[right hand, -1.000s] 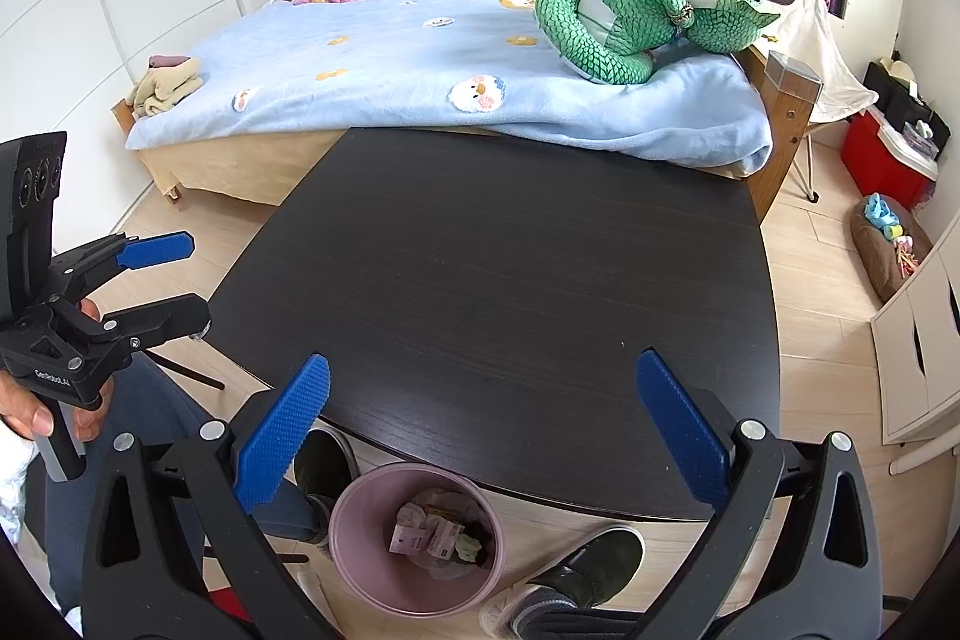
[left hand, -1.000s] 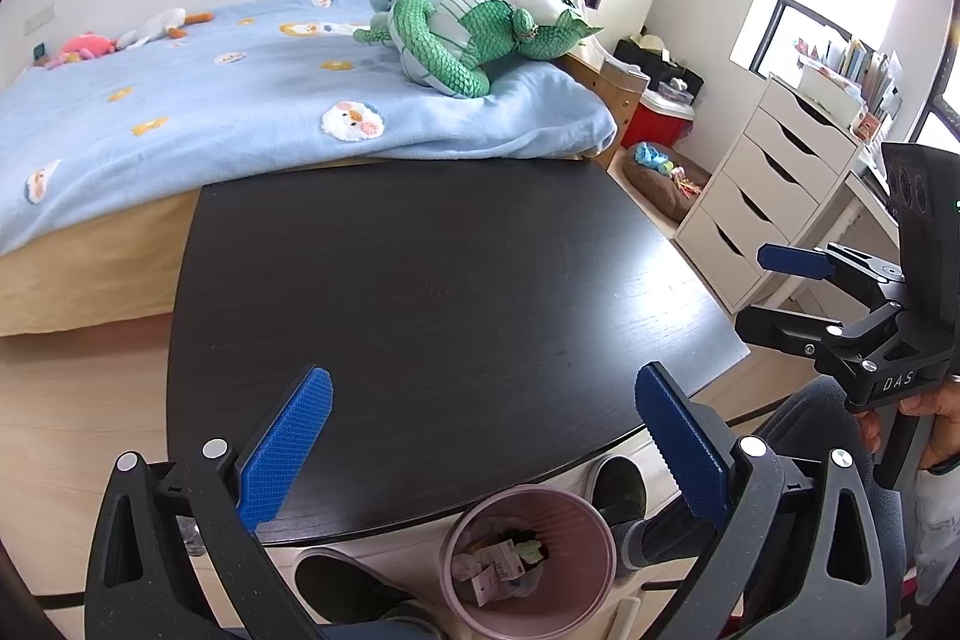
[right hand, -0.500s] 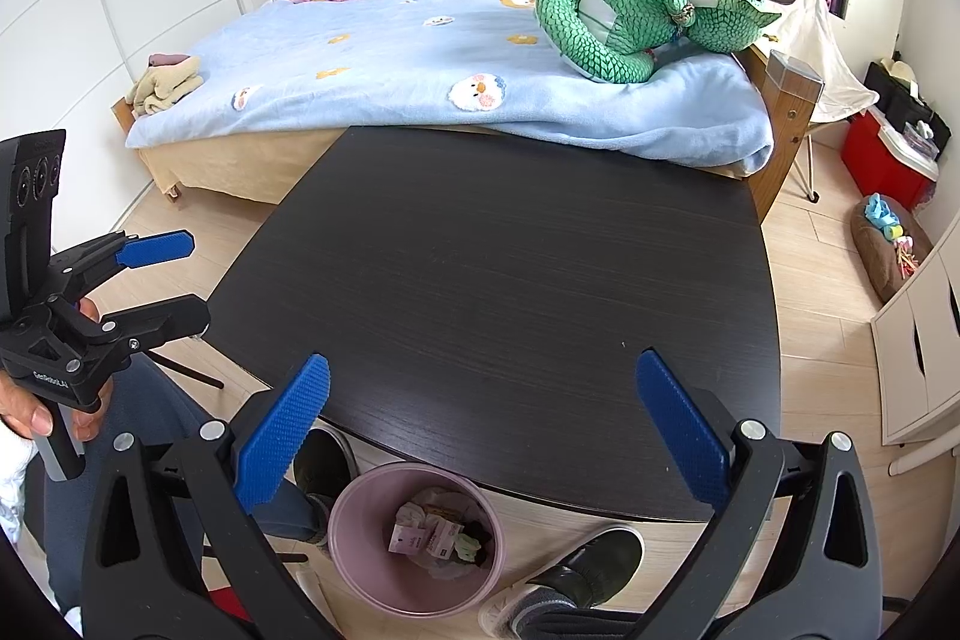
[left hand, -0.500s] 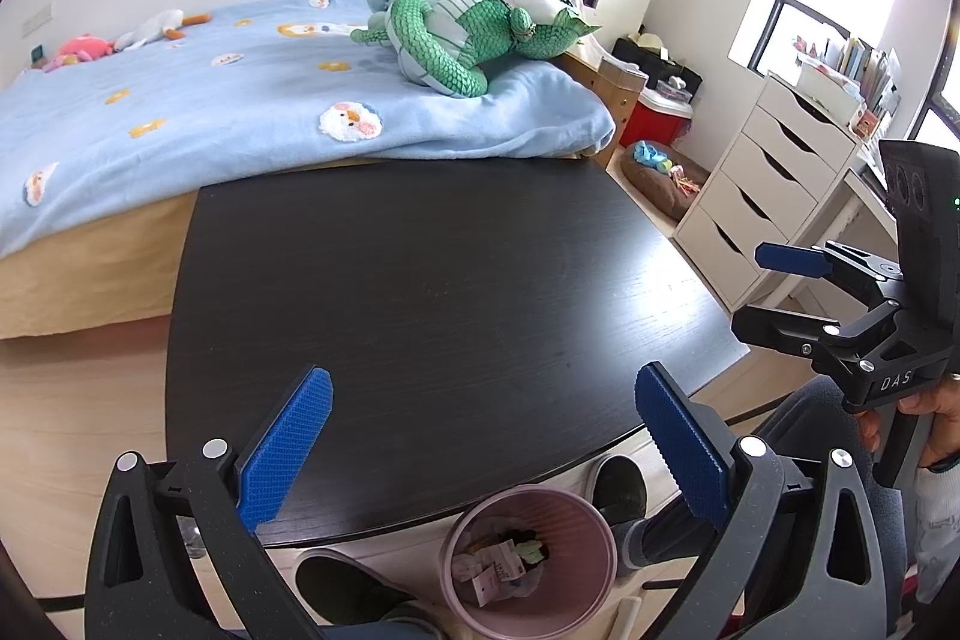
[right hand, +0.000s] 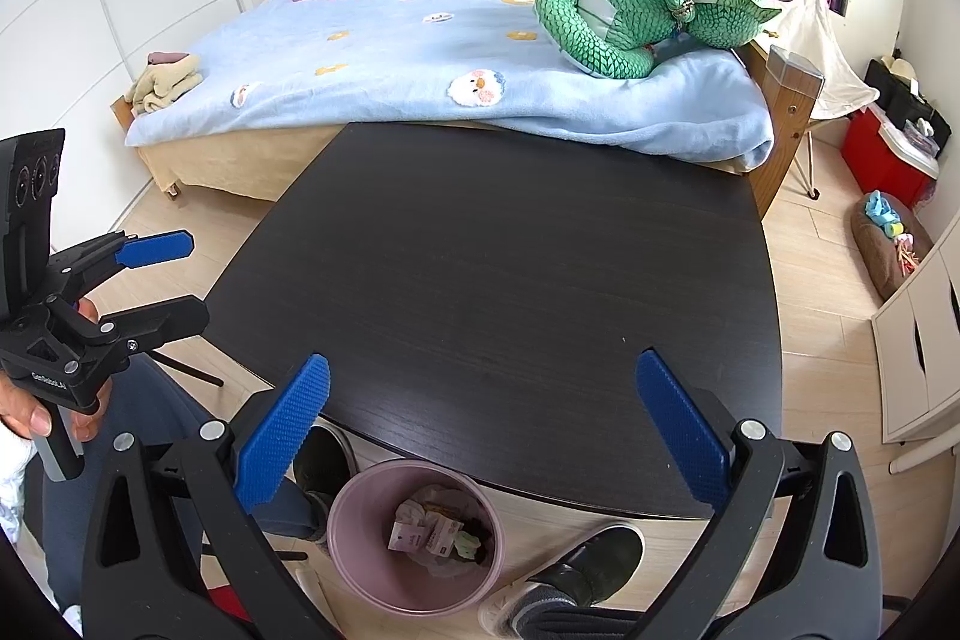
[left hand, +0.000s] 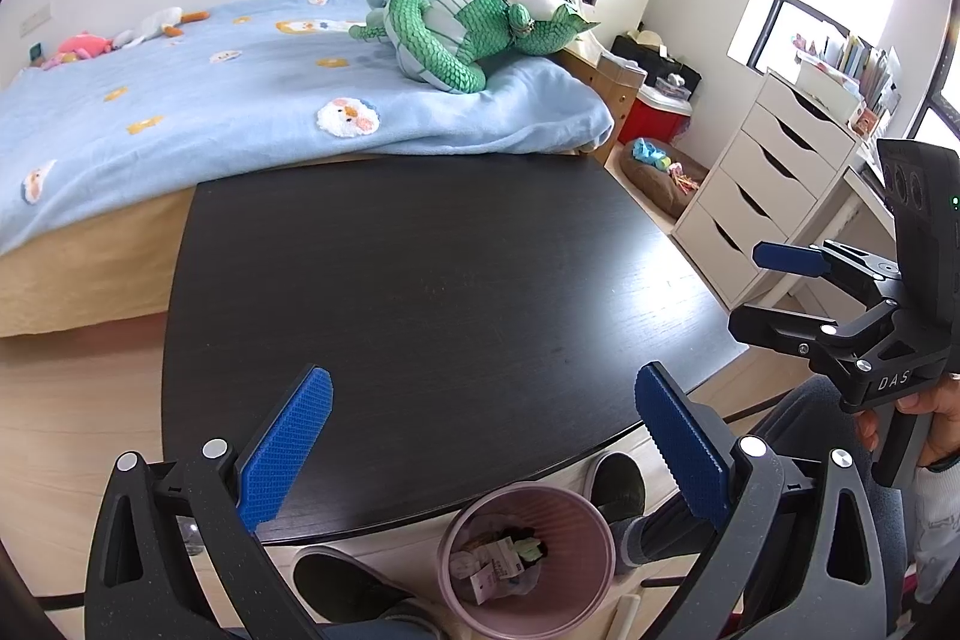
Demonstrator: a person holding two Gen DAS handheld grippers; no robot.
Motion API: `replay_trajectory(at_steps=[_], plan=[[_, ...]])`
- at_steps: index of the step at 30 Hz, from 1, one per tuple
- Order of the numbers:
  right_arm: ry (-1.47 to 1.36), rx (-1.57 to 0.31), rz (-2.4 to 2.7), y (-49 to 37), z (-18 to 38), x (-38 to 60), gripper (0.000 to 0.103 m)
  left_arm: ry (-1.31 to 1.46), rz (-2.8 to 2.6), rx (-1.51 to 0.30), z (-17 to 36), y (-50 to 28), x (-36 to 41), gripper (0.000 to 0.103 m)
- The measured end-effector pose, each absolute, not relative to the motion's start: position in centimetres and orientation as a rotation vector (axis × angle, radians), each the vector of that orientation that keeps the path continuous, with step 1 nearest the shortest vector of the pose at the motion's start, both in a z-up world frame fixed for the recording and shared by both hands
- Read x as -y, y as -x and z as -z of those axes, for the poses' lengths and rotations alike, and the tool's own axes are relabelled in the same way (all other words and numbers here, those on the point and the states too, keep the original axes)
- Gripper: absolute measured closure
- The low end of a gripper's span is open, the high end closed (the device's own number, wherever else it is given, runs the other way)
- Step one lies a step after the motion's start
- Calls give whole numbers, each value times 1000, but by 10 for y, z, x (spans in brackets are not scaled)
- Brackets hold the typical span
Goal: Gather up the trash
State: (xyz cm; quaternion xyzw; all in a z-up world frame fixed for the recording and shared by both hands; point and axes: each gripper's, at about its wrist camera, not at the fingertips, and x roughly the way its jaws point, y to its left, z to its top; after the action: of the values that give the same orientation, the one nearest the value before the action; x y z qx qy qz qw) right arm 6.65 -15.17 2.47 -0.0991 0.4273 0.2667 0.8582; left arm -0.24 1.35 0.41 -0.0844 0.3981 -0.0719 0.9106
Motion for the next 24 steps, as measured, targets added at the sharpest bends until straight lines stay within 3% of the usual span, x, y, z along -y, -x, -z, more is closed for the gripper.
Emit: replay_trajectory(at_steps=[24], plan=[[205,-896,-558,-67,-23,154,3,164,138,-838,-3,0,-11,6]])
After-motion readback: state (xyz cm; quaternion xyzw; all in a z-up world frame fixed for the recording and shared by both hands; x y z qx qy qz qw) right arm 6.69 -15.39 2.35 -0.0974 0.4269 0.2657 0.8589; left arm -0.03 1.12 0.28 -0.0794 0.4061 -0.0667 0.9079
